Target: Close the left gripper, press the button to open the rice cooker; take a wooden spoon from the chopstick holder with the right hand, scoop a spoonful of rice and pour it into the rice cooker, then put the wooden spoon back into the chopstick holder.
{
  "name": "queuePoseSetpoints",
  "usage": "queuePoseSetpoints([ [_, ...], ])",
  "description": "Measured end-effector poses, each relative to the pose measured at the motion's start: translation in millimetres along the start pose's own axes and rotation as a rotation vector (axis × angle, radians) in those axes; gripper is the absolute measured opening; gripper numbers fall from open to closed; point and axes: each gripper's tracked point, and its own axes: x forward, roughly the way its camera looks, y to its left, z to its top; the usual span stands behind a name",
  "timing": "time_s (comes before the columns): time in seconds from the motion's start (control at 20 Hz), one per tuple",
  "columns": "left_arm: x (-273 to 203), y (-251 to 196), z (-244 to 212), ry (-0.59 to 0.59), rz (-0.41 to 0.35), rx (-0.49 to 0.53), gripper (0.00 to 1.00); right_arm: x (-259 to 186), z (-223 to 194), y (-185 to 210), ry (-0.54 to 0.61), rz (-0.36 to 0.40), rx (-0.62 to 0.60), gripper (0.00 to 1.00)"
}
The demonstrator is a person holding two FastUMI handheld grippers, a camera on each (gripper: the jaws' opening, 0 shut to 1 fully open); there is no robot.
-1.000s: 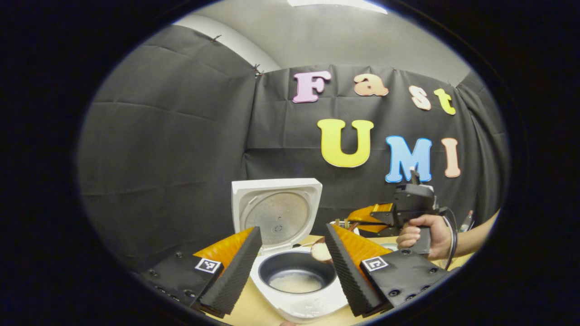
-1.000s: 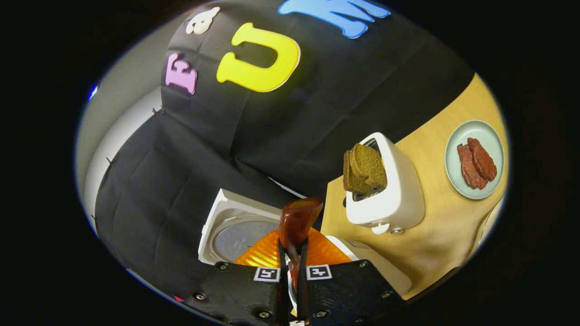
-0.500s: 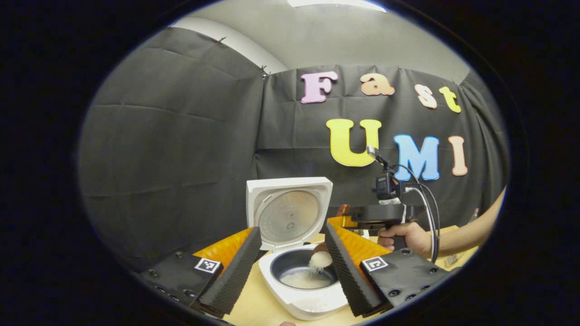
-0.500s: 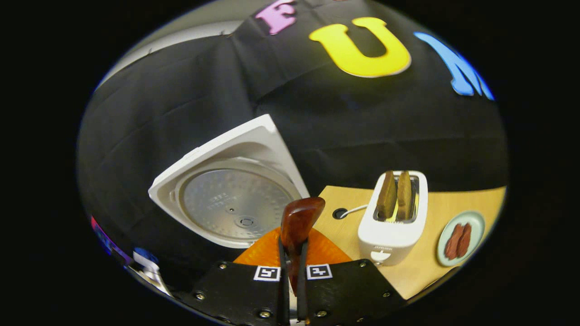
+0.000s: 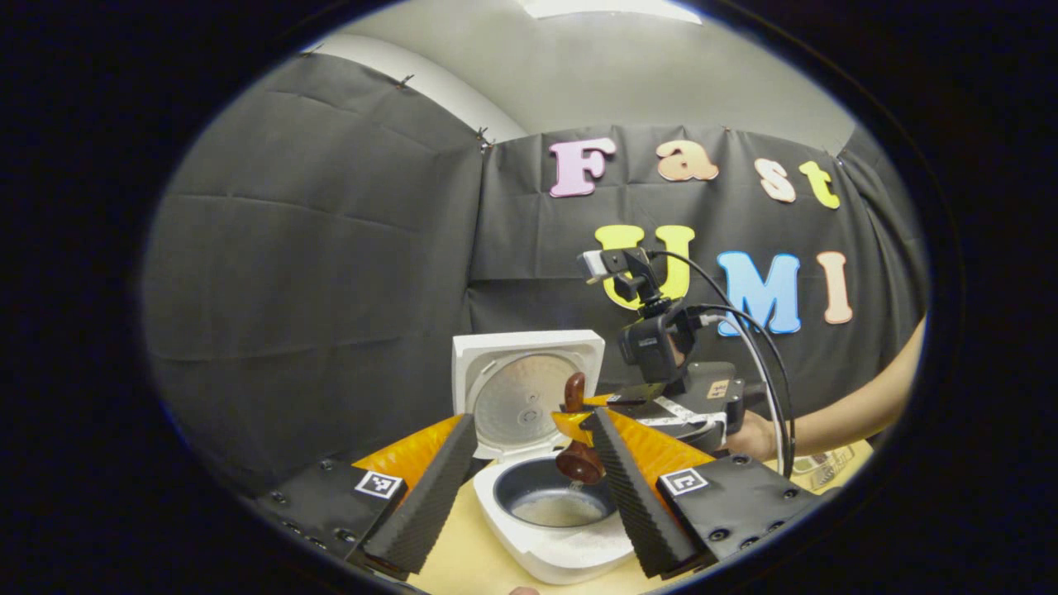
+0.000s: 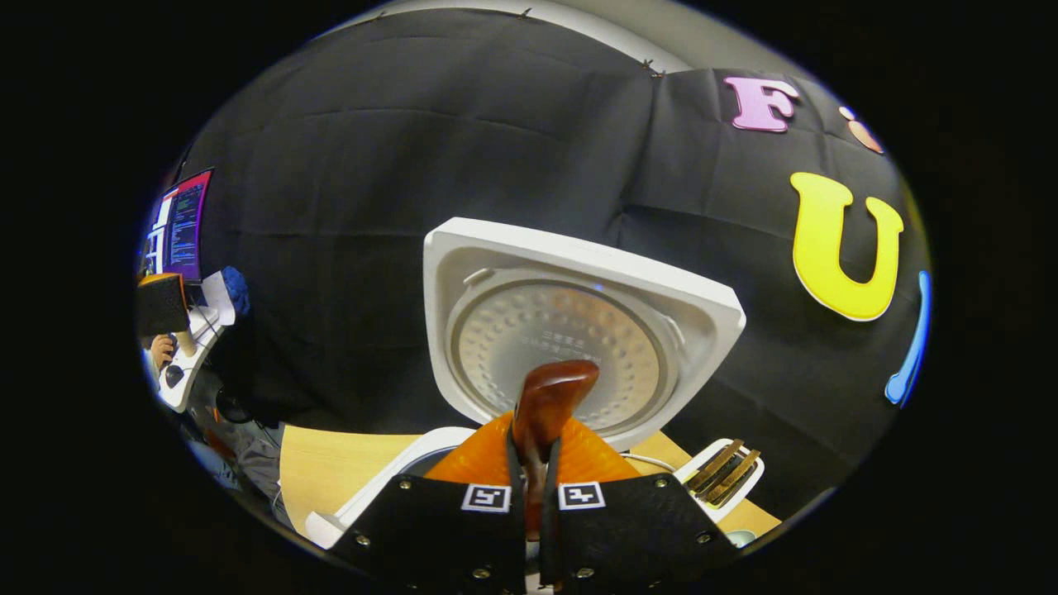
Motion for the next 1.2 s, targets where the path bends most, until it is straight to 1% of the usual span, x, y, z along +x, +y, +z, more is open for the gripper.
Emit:
queuePoseSetpoints([
  [0.1,-3.2,2.2,0.0,0.001,0.009,0.001,0.96,-4.1,-0.5,-6.9,-0.028,0.003,0.085,0.07],
  [0.15,-5.0,3.1,-0.7,0.004,0.011,-0.001,0.96,-6.6,-2.8,-13.3,-0.032,0.006,0.160,0.07],
  [0.2,-5.1,2.3,-2.4,0.010,0.011,-0.009,0.99,-8.2,-5.4,-21.7,-0.036,0.011,0.253,0.07],
  [0.3,-4.6,-1.4,-4.1,0.016,0.001,-0.024,0.98,-10.8,-4.7,-39.7,-0.043,0.013,0.446,0.07],
  [0.35,-2.0,-2.2,-3.3,0.014,-0.001,-0.027,0.96,-10.6,-8.5,-47.2,-0.050,0.000,0.526,0.07],
  [0.4,-0.8,-4.4,0.1,0.013,-0.006,-0.029,0.99,-12.8,-10.1,-54.5,-0.055,-0.019,0.595,0.07],
  [0.45,-1.0,-6.4,-0.5,0.011,-0.010,-0.026,0.98,-15.1,-14.7,-60.6,-0.050,-0.035,0.656,0.07],
  [0.55,-0.7,-9.9,-4.3,0.017,-0.014,-0.019,0.98,-16.2,-25.1,-71.4,-0.053,-0.067,0.781,0.07],
  [0.65,0.1,-17.0,-2.6,0.021,-0.027,-0.026,0.98,-17.8,-31.6,-79.1,-0.078,-0.083,0.935,0.07],
  [0.7,0.5,-22.4,-1.0,0.020,-0.038,-0.026,0.96,-23.4,-36.3,-87.7,-0.090,-0.091,1.005,0.07],
  [0.8,5.5,-34.8,2.8,0.016,-0.057,-0.013,0.96,-36.7,-48.0,-103.2,-0.111,-0.133,1.083,0.07],
  [0.95,13.5,-52.8,10.9,0.005,-0.095,0.013,0.96,-72.1,-58.7,-123.6,-0.139,-0.181,1.167,0.07],
  [1.1,22.7,-79.4,18.3,-0.003,-0.140,0.047,0.96,-116.8,-75.7,-149.4,-0.171,-0.264,1.179,0.07],
  [1.2,27.5,-97.3,22.0,-0.001,-0.173,0.051,0.96,-148.2,-87.9,-160.1,-0.186,-0.306,1.186,0.07],
])
